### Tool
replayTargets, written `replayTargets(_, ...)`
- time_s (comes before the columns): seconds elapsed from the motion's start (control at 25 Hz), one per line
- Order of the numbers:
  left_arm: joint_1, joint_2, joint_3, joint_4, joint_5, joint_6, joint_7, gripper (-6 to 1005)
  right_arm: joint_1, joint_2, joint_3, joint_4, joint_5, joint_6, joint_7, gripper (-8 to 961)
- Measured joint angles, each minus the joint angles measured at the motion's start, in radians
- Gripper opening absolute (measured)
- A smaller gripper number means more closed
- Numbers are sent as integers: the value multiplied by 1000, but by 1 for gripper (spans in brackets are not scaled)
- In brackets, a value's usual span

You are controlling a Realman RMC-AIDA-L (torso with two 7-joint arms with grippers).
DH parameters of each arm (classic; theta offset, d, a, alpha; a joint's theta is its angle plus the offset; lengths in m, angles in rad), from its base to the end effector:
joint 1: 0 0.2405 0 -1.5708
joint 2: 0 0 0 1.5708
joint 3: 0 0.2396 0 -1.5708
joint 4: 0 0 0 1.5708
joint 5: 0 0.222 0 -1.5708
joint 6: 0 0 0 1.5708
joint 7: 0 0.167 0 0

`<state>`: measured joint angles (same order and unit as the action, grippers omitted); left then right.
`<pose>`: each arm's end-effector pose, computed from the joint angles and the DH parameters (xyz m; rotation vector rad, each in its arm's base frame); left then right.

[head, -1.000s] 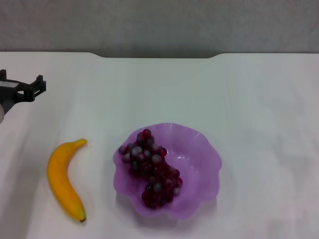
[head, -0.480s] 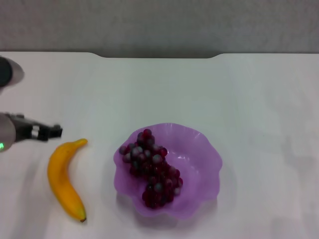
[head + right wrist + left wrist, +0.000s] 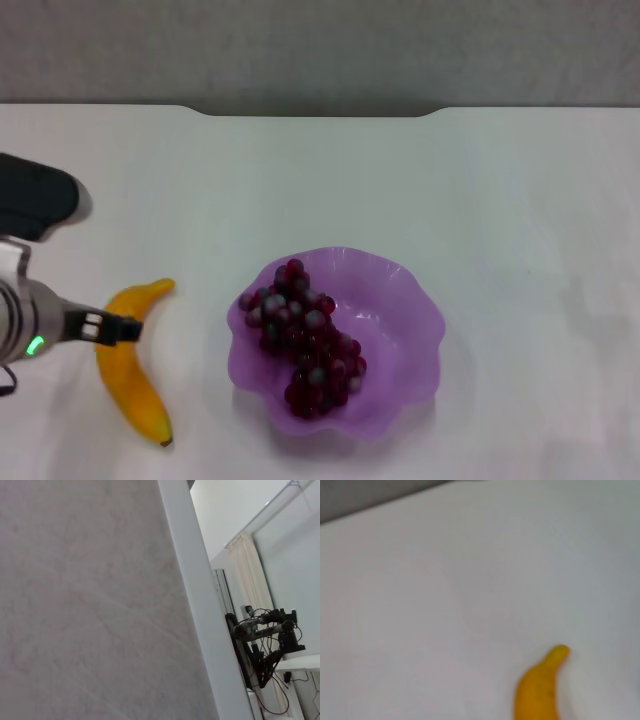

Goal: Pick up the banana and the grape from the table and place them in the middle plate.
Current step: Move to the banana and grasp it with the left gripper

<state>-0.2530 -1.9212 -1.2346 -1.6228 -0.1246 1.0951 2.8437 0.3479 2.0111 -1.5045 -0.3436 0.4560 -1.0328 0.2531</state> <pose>-0.2275 0.3506 0.0020 -1.8964 -1.0473 0.3024 0.3693 0.3681 0.1039 -1.1331 0.6453 0.7684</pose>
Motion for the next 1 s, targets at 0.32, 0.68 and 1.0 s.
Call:
replayTargets(0.32,-36,-29,2,93,-22,-38,0,890,0,1,0,1,0,0,-1,877)
replayTargets(0.68,-93,-40,-18,245,-14,-105,0,890,2,2,-1,2,-4,1,-1,877)
replayTargets(1.0,-102,-45,-16,290,-15,-120,-1,887,0,4,-3,2,-5,1,-2,877)
